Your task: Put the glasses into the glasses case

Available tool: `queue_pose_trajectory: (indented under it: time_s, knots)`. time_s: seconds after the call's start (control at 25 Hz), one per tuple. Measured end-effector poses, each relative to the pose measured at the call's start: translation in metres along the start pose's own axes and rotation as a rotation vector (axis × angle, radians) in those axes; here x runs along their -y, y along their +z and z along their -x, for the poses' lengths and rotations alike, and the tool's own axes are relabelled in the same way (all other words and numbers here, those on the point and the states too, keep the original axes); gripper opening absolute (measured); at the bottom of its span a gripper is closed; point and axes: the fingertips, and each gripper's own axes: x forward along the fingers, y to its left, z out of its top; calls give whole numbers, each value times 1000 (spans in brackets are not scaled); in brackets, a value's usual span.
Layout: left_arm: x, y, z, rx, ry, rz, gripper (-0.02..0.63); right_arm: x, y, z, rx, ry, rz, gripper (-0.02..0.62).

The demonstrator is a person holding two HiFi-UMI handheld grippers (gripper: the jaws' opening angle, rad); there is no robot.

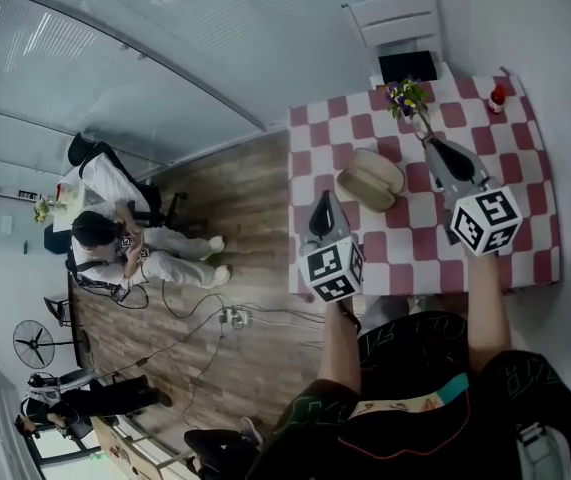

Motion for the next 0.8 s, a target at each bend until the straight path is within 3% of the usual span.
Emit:
queue_pose_trajectory:
  time_s: [0.8]
  knots:
    - [-46, -67, -24, -154, 26, 58, 9, -31, -82, -60, -178, 64, -48, 18]
